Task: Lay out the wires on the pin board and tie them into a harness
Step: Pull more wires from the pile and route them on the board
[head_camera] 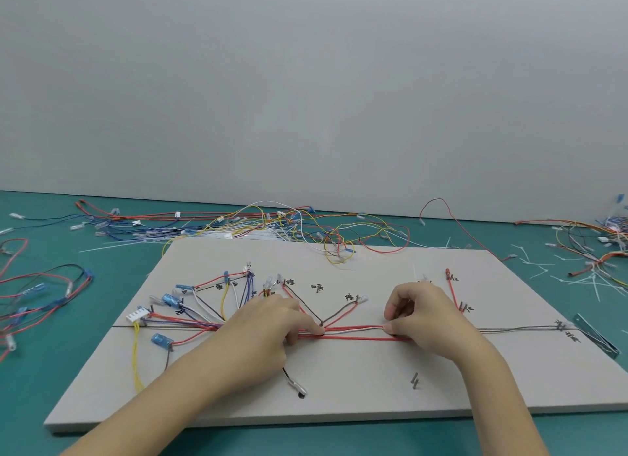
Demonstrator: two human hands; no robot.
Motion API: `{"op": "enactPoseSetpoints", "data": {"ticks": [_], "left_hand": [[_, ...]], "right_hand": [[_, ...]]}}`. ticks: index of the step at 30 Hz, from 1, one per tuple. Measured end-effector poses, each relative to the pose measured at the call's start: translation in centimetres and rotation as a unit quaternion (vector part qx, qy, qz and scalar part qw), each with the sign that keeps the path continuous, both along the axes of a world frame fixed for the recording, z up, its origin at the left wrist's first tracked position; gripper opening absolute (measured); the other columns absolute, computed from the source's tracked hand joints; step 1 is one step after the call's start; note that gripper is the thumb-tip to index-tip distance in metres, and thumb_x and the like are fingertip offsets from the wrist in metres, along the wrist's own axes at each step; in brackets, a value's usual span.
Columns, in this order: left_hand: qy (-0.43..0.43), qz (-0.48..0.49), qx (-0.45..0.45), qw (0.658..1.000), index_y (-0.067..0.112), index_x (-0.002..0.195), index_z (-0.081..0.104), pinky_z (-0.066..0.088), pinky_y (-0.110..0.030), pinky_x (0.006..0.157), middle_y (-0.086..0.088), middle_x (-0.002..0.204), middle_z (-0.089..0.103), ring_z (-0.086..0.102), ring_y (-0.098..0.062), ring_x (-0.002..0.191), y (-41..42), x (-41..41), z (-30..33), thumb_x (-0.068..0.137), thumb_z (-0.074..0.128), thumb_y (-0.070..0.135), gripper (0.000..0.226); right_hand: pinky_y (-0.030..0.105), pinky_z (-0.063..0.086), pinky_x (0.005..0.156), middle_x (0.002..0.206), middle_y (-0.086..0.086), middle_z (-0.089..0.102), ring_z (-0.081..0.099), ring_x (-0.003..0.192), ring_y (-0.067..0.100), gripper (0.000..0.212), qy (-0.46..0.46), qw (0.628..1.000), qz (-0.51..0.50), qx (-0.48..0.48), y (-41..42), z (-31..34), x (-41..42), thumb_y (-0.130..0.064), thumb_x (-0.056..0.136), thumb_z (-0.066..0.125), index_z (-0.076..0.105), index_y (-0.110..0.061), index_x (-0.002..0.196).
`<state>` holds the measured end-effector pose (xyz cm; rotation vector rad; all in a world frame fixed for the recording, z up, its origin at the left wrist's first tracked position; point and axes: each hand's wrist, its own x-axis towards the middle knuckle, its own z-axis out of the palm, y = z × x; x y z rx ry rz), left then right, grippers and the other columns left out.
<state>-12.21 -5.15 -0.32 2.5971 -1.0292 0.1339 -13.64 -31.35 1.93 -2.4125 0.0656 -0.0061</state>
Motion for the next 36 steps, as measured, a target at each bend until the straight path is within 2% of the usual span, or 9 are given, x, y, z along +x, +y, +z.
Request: {"op": "enactPoseSetpoints", "data": {"ticks": [2, 4, 9, 12, 16, 23, 26, 29, 36], "left_hand": [[0.017, -0.002, -0.023, 1.000, 0.043, 0.121, 0.061, 0.028, -0.011, 0.068, 0.019, 0.084, 0.045, 0.039, 0.000, 0.084, 0.1, 0.0, 0.2, 0.073, 0.038, -0.007, 0.074], [0.071, 0.008, -0.077, 0.995, 0.043, 0.112, 0.067, 0.035, -0.011, 0.069, 0.018, 0.084, 0.052, 0.046, 0.001, 0.082, 0.6, 0.1, 0.7, 0.072, 0.036, -0.009, 0.072], [0.122, 0.084, -0.176, 0.973, 0.042, 0.086, 0.073, 0.041, -0.011, 0.060, 0.007, 0.081, 0.064, 0.054, -0.003, 0.075, 4.2, 2.1, 3.1, 0.073, 0.045, -0.013, 0.063], [0.147, 0.136, -0.122, 0.972, 0.036, 0.070, 0.073, 0.045, -0.013, 0.060, 0.009, 0.071, 0.068, 0.057, -0.002, 0.065, 8.3, 3.6, 4.3, 0.075, 0.056, -0.004, 0.044], [0.234, 0.177, -0.037, 0.955, 0.034, 0.067, 0.073, 0.045, -0.023, 0.058, 0.007, 0.062, 0.066, 0.054, -0.004, 0.053, 12.7, 4.6, 4.6, 0.064, 0.062, 0.019, 0.019], [0.326, 0.202, 0.000, 0.923, 0.026, 0.067, 0.075, 0.039, -0.019, 0.045, 0.003, 0.059, 0.064, 0.054, -0.011, 0.052, 16.6, 5.6, 3.9, 0.040, 0.054, 0.018, 0.035], [0.348, 0.210, -0.004, 0.914, 0.019, 0.068, 0.075, 0.037, -0.022, 0.044, 0.001, 0.058, 0.057, 0.047, -0.014, 0.050, 17.6, 6.0, 3.3, 0.041, 0.053, 0.005, 0.038], [0.351, 0.208, 0.040, 0.912, 0.027, 0.071, 0.075, 0.034, -0.023, 0.046, 0.007, 0.055, 0.051, 0.043, -0.013, 0.049, 18.1, 6.2, 3.2, 0.041, 0.057, 0.005, 0.041], [0.350, 0.203, 0.075, 0.912, 0.032, 0.071, 0.074, 0.036, -0.024, 0.059, 0.008, 0.058, 0.050, 0.045, -0.012, 0.054, 19.1, 6.7, 2.8, 0.036, 0.083, 0.039, 0.036]], "right_hand": [[0.018, 0.044, 0.051, 0.062, 0.000, 0.060, 0.054, 0.054, 0.010, 0.024, 0.002, 1.000, 0.000, 0.009, 0.0, 0.0, 0.1, 0.006, 0.072, 0.075, 0.063, -0.015, 0.065], [0.023, 0.047, 0.054, 0.060, 0.000, 0.060, 0.055, 0.053, 0.011, 0.024, 0.005, 1.000, -0.001, 0.022, -0.1, -0.1, 0.0, 0.006, 0.072, 0.074, 0.063, -0.014, 0.064], [0.021, 0.048, 0.059, 0.071, -0.003, 0.060, 0.054, 0.060, 0.008, 0.023, 0.004, 1.000, 0.003, 0.026, -0.2, -0.7, 0.1, 0.001, 0.072, 0.074, 0.067, -0.020, 0.074], [0.016, 0.046, 0.054, 0.080, -0.002, 0.060, 0.053, 0.058, 0.003, 0.026, 0.013, 0.999, 0.005, 0.032, -0.1, -0.9, 0.2, -0.001, 0.072, 0.068, 0.067, -0.025, 0.082], [0.014, 0.047, 0.055, 0.092, -0.001, 0.059, 0.054, 0.070, 0.006, 0.029, 0.015, 0.999, 0.012, 0.041, 0.1, -1.0, 0.2, -0.001, 0.073, 0.063, 0.066, -0.027, 0.087], [0.014, 0.043, 0.064, 0.101, -0.003, 0.057, 0.054, 0.089, 0.005, 0.025, -0.005, 0.999, 0.011, 0.043, 0.3, -1.0, 0.1, -0.008, 0.079, 0.061, 0.064, -0.030, 0.090], [0.014, 0.042, 0.063, 0.105, -0.004, 0.055, 0.052, 0.098, 0.004, 0.025, -0.014, 0.998, 0.000, 0.055, 0.3, -0.9, 0.1, -0.008, 0.081, 0.059, 0.064, -0.029, 0.092], [0.019, 0.041, 0.066, 0.104, -0.005, 0.055, 0.053, 0.098, 0.007, 0.025, -0.019, 0.998, -0.008, 0.056, 0.3, -0.9, 0.0, -0.008, 0.082, 0.056, 0.064, -0.030, 0.093], [0.020, 0.041, 0.060, 0.103, -0.004, 0.057, 0.057, 0.090, 0.013, 0.022, -0.025, 0.998, -0.017, 0.061, 0.4, -1.0, 0.1, -0.011, 0.084, 0.057, 0.065, -0.030, 0.090]]}}
